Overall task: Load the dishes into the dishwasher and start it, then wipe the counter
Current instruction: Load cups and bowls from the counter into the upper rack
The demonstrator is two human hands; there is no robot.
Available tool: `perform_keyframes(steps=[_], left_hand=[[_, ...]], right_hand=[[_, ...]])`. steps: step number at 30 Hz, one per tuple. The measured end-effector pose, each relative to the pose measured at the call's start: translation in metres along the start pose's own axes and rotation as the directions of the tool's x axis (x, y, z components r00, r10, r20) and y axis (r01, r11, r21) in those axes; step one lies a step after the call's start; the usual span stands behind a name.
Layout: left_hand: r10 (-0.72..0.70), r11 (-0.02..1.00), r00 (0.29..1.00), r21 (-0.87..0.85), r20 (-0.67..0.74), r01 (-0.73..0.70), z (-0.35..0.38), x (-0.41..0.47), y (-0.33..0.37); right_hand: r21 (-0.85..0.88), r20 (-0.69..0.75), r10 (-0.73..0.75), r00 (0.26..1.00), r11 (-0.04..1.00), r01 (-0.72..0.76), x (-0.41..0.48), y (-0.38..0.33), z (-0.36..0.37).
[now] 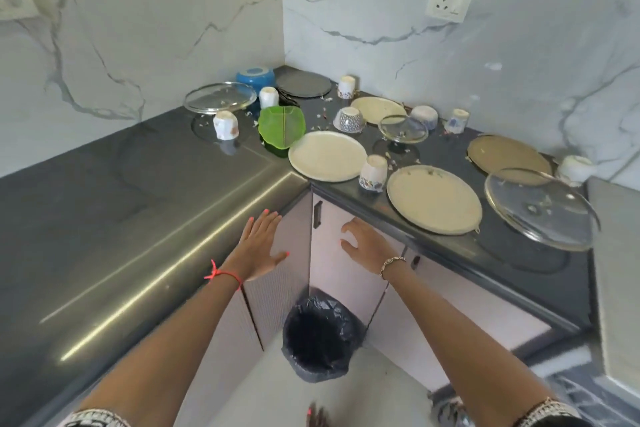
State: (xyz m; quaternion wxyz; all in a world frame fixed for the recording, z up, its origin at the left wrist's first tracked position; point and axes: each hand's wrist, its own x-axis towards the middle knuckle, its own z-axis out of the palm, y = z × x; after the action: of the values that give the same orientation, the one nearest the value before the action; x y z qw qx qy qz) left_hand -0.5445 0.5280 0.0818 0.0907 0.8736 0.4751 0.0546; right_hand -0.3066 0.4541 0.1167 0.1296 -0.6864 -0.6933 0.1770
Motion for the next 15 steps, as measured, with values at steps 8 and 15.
perform_keyframes(steps=[8, 15], left_hand=[[-0.153, 0.986, 0.986, -0.083, -0.073, 0.147, -0.014, 0.069, -0.059], [-0.287, 0.954, 0.955, -0.113, -0.072, 0.278, -0.027, 0.121, -0.124]], right_hand=[[0.084, -0.002, -0.104, 0.995, 0.991, 0.103, 0.121, -0.018, -0.021], [0.066, -0.008, -0.151, 0.989, 0.986, 0.151, 0.213, -0.039, -0.025]])
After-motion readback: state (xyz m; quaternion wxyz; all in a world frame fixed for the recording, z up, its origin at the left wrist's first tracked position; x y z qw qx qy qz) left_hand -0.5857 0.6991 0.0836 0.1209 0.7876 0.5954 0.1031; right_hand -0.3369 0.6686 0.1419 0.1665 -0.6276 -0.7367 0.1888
